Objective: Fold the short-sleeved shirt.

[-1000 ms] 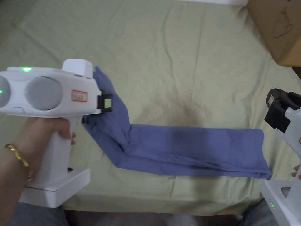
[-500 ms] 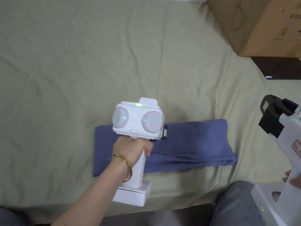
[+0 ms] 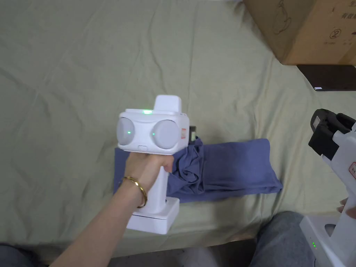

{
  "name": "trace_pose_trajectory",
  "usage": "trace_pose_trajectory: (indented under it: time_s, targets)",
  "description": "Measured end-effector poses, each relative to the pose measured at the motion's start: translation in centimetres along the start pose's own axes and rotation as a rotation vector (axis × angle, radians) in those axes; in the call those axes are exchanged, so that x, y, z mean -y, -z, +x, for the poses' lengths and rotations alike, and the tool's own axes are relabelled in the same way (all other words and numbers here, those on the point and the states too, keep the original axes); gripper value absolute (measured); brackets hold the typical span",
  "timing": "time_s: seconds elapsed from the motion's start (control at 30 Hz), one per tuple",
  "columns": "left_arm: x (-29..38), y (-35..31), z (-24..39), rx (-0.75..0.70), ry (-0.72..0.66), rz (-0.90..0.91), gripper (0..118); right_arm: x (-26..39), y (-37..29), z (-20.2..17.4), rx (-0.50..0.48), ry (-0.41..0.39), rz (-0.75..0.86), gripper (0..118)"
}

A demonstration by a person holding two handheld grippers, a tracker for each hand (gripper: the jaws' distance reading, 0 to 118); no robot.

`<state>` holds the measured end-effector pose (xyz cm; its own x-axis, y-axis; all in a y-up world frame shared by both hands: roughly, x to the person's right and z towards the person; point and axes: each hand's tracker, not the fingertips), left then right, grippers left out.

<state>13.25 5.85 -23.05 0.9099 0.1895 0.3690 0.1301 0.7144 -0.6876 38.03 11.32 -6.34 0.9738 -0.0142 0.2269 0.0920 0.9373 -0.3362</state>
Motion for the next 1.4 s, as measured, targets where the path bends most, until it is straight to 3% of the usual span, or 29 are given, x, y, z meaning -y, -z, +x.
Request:
trace_pose_trajectory:
  time_s: [0.07,0.4,0.53,0.63,0.67,0.73,0.8,0.9,0.97,1.03,1.07,1.1,1.2,1.23,1.3,1.4]
  targets:
    - [0.1,-1.5,-0.7,-0.029,0.015,0.065,0,-0.1,0.1,-0.3,-0.011,-0.001,0.003,0]
    - [8.6,4.0,1.9,0.020,0.000,-0.239,0,0.7,-0.3,-0.6,-0.035,-0.003,-0.015,0]
    - [11.1,5.3,5.1,-0.002,0.146,-0.255,0,1.2,-0.7,0.0,-0.024,-0.008,-0.034,0]
    - [10.7,6.6,5.9,-0.039,0.097,-0.267,0,1.4,-1.2,0.3,-0.014,-0.013,-0.042,0]
    - [10.5,6.5,6.5,-0.053,0.113,-0.276,0,1.5,-1.2,0.4,-0.014,-0.014,-0.045,0]
    - [10.8,5.9,8.0,-0.065,0.280,-0.250,0,1.5,-1.2,0.3,-0.012,-0.018,-0.045,0]
    - [11.5,5.2,9.4,0.012,0.364,-0.227,0,1.4,-1.2,0.4,-0.013,-0.014,-0.042,0]
    - [10.3,4.7,9.4,0.175,0.194,-0.310,0,1.0,-1.2,0.4,-0.012,-0.007,-0.032,0]
    - [8.5,3.0,8.5,0.167,0.079,-0.216,0,0.7,-1.3,0.3,-0.013,-0.009,-0.024,0]
    - [6.2,1.3,6.9,0.196,0.060,-0.124,0,0.4,-1.3,0.3,-0.017,-0.012,-0.017,0]
    - [5.0,0.4,5.6,0.191,0.030,-0.065,7,0.2,-1.4,0.3,-0.021,-0.016,-0.013,0]
    - [3.8,-0.6,4.1,0.167,-0.010,-0.013,22,0.0,-1.4,0.2,-0.023,-0.021,-0.007,0]
    - [0.8,-2.4,-1.4,0.191,-0.176,0.051,95,-0.2,-1.4,-0.1,-0.030,-0.026,0.003,0]
    - [0.2,-2.8,-3.4,0.198,-0.222,0.049,107,-0.3,-1.3,-0.2,-0.033,-0.024,0.005,0]
    - [-0.3,-3.3,-7.3,0.227,-0.274,0.063,114,-0.4,-1.1,-0.5,-0.042,-0.023,0.004,0]
    - [0.2,-3.2,-12.8,0.232,-0.301,0.027,115,-0.4,-0.8,-1.0,-0.052,-0.032,-0.002,0]
